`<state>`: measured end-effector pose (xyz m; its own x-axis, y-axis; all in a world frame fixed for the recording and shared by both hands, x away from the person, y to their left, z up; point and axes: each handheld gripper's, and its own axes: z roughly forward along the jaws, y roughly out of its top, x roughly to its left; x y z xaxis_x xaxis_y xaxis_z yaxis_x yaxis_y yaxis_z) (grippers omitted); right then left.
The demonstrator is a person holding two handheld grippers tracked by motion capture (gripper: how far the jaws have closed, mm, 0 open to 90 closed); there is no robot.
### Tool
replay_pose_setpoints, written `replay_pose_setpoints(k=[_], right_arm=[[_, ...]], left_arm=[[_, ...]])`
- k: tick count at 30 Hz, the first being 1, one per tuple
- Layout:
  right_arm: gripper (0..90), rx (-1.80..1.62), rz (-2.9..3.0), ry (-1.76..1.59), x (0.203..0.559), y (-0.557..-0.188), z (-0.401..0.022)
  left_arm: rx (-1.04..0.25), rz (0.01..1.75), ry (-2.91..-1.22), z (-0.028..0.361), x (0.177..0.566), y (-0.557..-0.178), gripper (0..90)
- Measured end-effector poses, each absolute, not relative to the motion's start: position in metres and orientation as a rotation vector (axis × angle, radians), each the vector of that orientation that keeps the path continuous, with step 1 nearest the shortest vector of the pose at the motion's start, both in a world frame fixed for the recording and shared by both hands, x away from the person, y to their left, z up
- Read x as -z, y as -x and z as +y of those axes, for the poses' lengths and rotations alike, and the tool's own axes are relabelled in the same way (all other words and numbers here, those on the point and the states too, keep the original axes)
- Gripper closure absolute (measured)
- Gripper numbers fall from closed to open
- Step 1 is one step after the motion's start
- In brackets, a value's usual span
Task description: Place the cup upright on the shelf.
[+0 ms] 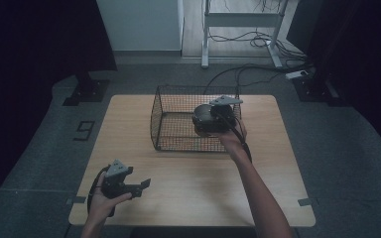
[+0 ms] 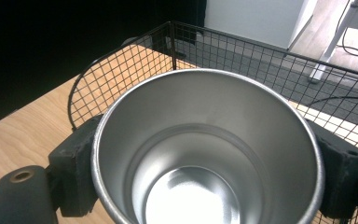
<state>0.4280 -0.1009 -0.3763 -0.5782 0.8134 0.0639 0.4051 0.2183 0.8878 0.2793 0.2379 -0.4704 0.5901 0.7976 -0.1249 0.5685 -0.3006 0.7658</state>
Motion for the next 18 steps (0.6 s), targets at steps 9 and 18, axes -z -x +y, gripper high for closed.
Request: replay_pose_setpoints(k=[9,18], right_arm=[[13.6,-1.302,2.093,-1.145,0.380,-0.451,-0.099],[13.6,-1.282,2.112,-1.174,0.391,-0.476,-0.097]], left_arm=[[-0.354,1.088,-2.001,0.239,0.471,-0.280,15.1],[-0.351,1.093,-1.995,0.241,0.471,-0.280,15.1]])
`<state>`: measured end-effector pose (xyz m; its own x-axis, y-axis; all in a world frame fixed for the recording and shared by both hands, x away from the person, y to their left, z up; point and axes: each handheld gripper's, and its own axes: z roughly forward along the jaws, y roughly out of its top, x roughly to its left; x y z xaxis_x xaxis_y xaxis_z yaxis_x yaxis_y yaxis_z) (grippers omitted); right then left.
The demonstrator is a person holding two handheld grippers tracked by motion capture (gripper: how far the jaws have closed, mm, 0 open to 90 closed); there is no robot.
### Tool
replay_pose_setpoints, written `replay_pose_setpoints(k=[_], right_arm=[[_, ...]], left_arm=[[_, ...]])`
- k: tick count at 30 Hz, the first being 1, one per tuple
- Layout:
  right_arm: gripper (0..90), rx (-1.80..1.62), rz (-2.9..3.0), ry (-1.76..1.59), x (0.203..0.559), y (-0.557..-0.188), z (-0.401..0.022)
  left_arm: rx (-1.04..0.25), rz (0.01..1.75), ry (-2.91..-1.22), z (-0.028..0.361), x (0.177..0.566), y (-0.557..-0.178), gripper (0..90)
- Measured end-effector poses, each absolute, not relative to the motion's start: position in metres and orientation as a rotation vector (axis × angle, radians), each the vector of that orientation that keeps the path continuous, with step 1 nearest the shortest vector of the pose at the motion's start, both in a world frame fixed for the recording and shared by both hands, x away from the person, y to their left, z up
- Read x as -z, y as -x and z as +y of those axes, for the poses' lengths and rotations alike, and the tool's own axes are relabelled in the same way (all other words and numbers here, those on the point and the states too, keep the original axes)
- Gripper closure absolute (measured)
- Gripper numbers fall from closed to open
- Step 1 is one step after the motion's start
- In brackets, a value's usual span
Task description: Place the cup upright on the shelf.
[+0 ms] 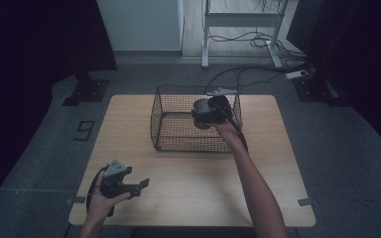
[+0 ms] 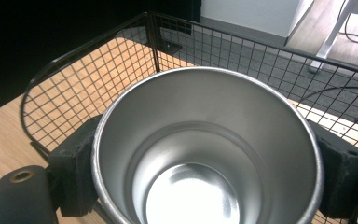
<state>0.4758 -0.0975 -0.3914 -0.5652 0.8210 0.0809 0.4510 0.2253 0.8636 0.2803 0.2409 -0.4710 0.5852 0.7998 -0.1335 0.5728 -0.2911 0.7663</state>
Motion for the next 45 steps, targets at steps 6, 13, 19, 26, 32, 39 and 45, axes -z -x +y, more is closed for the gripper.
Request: replay_pose_setpoints(k=[6,13,19,26,32,39,45], right_arm=[[13.6,-1.264,2.117,-1.194,0.398,-0.491,-0.097],[13.6,-1.231,2.148,-1.199,0.405,-0.507,-0.090],[13.6,-1.217,2.164,-1.208,0.413,-0.519,-0.084],[13.6,-1.184,2.188,-1.220,0.425,-0.535,-0.078],[13.5,-1.131,2.217,-1.238,0.438,-0.547,-0.073],[13.5,-1.102,2.231,-1.250,0.445,-0.553,-0.070],[13.5,-1.060,2.256,-1.256,0.451,-0.557,-0.068]], left_arm=[[-0.346,1.091,-2.001,0.240,0.472,-0.281,15.1],[-0.347,1.092,-1.997,0.241,0.472,-0.281,15.1],[-0.347,1.091,-1.995,0.243,0.472,-0.281,15.2],[-0.341,1.092,-1.992,0.243,0.473,-0.282,15.2],[-0.340,1.097,-1.988,0.245,0.473,-0.282,15.2],[-0.339,1.095,-1.988,0.245,0.473,-0.282,15.2],[-0.339,1.096,-1.988,0.245,0.473,-0.282,15.2]])
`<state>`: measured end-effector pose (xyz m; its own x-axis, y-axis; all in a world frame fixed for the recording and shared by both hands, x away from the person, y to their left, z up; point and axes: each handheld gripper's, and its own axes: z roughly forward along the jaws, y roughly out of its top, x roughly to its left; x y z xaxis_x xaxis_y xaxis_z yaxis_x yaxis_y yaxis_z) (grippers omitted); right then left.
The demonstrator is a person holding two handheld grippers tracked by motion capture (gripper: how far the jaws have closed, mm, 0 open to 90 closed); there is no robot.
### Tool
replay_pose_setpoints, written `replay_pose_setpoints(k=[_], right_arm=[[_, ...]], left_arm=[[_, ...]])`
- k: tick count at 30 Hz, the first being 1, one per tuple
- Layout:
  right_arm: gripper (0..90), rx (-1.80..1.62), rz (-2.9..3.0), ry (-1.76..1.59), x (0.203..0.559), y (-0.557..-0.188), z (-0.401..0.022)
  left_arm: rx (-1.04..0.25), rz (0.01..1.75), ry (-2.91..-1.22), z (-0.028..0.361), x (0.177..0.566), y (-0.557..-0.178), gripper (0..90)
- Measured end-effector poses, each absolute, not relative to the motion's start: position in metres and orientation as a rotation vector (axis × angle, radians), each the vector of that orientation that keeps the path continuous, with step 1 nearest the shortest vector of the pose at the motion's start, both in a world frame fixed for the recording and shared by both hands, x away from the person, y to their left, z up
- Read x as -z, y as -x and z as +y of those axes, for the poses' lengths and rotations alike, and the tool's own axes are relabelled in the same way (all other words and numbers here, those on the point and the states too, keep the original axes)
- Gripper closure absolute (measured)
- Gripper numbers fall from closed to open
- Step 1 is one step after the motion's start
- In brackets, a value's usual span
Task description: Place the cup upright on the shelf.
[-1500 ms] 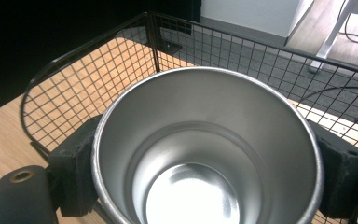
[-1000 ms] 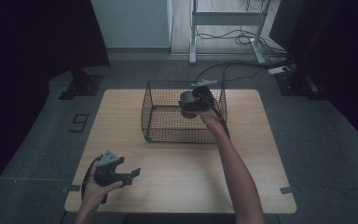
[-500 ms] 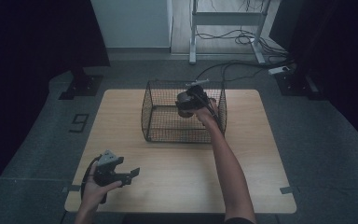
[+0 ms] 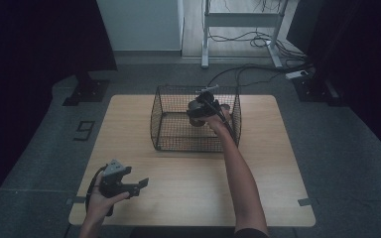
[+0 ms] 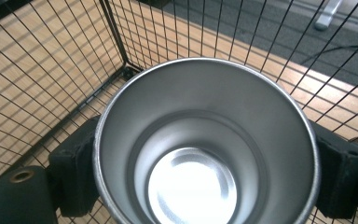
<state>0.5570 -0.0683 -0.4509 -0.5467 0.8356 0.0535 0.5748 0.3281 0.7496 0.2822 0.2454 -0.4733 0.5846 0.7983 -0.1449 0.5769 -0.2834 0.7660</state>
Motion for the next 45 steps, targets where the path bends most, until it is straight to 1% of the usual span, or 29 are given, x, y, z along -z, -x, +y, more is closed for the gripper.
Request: replay_pose_setpoints(k=[17,45], right_arm=[[13.5,-0.961,2.294,-1.290,0.467,-0.568,-0.068],[13.3,-0.835,2.333,-1.334,0.480,-0.575,-0.067]], left_arm=[[-0.341,1.098,-1.982,0.248,0.473,-0.282,15.2],[-0.345,1.100,-1.978,0.249,0.472,-0.282,15.2]])
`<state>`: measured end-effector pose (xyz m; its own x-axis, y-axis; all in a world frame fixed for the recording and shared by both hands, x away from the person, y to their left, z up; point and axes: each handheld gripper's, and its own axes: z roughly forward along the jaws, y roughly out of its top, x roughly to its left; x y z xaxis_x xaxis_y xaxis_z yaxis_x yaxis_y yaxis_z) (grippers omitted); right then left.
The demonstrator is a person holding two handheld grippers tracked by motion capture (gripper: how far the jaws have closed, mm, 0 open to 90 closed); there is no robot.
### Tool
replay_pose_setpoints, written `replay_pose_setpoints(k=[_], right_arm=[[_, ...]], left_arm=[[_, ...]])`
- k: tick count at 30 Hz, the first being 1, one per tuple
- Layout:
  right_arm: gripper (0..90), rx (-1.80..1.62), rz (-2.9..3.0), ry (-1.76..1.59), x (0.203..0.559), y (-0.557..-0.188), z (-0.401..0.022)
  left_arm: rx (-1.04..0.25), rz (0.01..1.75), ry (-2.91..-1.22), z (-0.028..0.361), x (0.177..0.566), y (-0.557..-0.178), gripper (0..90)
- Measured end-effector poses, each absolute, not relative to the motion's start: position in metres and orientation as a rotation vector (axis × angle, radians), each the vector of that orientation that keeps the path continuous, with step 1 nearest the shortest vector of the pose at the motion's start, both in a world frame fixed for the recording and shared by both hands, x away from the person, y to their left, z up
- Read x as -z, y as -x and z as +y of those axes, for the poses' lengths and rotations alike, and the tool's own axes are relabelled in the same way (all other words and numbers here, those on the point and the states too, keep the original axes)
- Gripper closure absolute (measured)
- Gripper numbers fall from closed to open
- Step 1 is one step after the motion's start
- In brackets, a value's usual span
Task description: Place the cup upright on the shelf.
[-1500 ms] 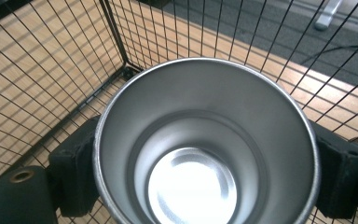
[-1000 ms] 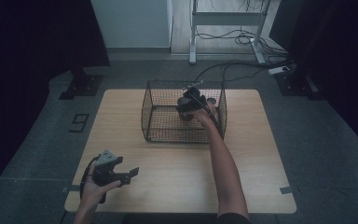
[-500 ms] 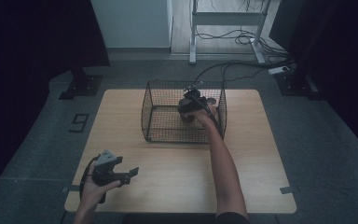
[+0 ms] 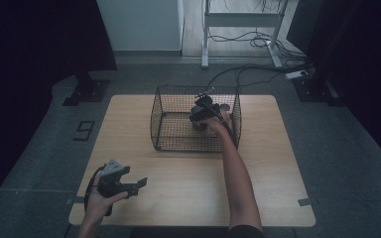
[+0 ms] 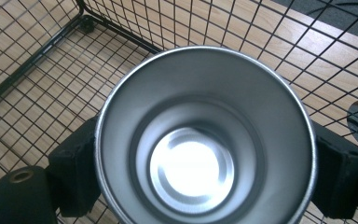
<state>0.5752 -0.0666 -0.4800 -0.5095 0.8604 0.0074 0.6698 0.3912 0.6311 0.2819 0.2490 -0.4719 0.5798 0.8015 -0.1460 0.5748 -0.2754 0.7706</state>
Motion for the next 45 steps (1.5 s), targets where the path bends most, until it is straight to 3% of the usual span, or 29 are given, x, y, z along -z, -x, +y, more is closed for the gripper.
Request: replay_pose_setpoints(k=[9,17,26,39,45], right_arm=[[12.4,-0.825,2.330,-1.342,0.481,-0.575,-0.066],[0.2,-0.900,2.297,-1.360,0.472,-0.572,-0.070],[0.0,-0.977,2.243,-1.339,0.454,-0.563,-0.075],[13.1,-1.063,2.189,-1.303,0.432,-0.529,-0.084],[14.1,-1.109,2.183,-1.269,0.423,-0.508,-0.090]], left_arm=[[-0.346,1.099,-1.978,0.249,0.472,-0.282,15.2],[-0.347,1.099,-1.977,0.249,0.471,-0.282,15.2],[-0.349,1.097,-1.977,0.249,0.471,-0.281,15.1],[-0.349,1.091,-1.986,0.246,0.470,-0.281,15.2],[-0.352,1.087,-1.988,0.243,0.470,-0.280,15.2]])
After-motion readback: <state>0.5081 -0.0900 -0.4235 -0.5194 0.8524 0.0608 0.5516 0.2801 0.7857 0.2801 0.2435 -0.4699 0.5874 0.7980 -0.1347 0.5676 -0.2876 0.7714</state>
